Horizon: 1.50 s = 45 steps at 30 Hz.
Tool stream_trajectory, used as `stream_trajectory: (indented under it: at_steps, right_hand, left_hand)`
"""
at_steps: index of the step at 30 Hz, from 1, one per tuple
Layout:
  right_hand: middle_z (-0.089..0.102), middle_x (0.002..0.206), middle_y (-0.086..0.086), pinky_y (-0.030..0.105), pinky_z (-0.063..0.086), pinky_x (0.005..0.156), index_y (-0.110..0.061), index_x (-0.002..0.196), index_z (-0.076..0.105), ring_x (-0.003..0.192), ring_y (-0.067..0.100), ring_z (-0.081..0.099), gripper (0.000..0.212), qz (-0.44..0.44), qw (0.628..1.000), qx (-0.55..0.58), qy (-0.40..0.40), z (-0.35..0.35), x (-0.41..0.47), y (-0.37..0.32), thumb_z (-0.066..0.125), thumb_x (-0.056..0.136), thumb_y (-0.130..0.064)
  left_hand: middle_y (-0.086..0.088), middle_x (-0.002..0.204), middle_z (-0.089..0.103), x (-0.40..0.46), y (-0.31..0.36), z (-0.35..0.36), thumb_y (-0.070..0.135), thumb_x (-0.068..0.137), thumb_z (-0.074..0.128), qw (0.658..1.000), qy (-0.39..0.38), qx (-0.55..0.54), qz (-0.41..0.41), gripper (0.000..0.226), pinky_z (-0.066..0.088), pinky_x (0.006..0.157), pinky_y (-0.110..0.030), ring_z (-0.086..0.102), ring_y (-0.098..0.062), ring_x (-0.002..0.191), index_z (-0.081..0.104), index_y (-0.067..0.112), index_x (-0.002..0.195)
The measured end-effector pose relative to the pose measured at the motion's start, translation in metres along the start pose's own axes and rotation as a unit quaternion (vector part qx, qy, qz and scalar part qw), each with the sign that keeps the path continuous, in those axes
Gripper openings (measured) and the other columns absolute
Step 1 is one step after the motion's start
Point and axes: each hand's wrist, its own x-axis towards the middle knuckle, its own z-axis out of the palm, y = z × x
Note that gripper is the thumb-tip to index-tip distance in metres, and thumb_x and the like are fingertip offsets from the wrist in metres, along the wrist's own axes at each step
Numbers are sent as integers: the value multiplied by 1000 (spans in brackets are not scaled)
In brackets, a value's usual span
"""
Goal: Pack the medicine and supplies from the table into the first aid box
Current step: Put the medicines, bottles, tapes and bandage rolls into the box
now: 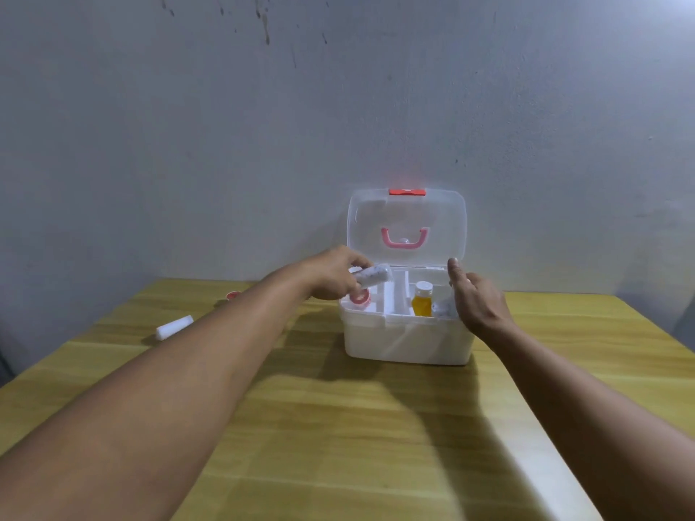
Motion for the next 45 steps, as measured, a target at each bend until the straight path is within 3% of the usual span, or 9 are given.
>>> stream_trajectory:
  at_steps: [4,10,17,22,28,33,37,40,45]
  right_hand:
    - [62,124,18,39,41,85,-6,120,63,112,34,55,73,-8,1000,-1,-2,0,-1,-1,25,95,-62]
    - [61,126,19,40,42,87,-6,125,60,113,34,55,75,-3,1000,1,0,2,0,1,25,94,-64]
    - [62,125,18,34,37,81,-6,124,61,113,34,54,71,-7,1000,5,-3,0,-2,-1,27,96,-61]
    - [64,120,17,37,42,81,-7,120,64,107,32,57,74,-6,1000,9,2,2,0,1,26,93,-64]
    - [65,119,15,38,44,83,-8,119,65,107,31,57,75,-3,1000,6,1,2,0,1,26,92,-66]
    - [67,110,15,42,48,84,-7,106,67,98,29,57,72,-8,1000,0,-6,1,-2,1,26,93,-65]
    - [66,115,14,46,48,88,-8,110,66,104,31,58,76,-2,1000,0,-10,1,-2,-1,25,90,-69]
    - [67,116,14,48,49,89,-10,115,66,105,32,59,82,4,1000,1,-12,1,-4,-3,24,86,-74]
    - [67,108,15,45,49,85,-8,105,67,99,30,59,73,4,1000,1,-11,-1,-6,-4,28,91,-68]
  left_hand:
    - [-9,120,58,2,6,-6,5,88,59,998,58,-16,8,45,48,98,-43,55,-28,108,58,20,130]
    - [-10,118,63,3,10,8,4,88,62,999,-3,29,14,36,49,93,-40,59,-29,107,62,16,122]
    - [-8,112,63,7,6,11,6,88,60,998,57,31,16,32,45,78,-33,58,-25,95,63,17,118]
    - [-6,91,69,16,9,13,22,79,71,990,137,-8,-11,16,47,67,-30,61,-20,78,73,10,90]
    - [0,53,43,32,24,33,16,69,66,985,163,-31,-48,27,38,53,-27,42,-20,54,45,16,52]
    - [-6,63,54,41,28,46,15,74,63,982,185,-21,-42,16,44,55,-29,52,-23,60,52,9,64]
    - [-3,54,36,38,19,37,8,76,53,984,168,48,-35,30,30,50,-26,36,-24,55,36,14,52]
    - [-1,49,33,36,15,33,7,74,56,986,159,22,-35,36,38,53,-31,35,-23,52,35,17,46]
    - [-4,60,52,32,28,44,37,83,68,984,149,-91,-27,34,54,69,-35,67,-27,69,54,12,65]
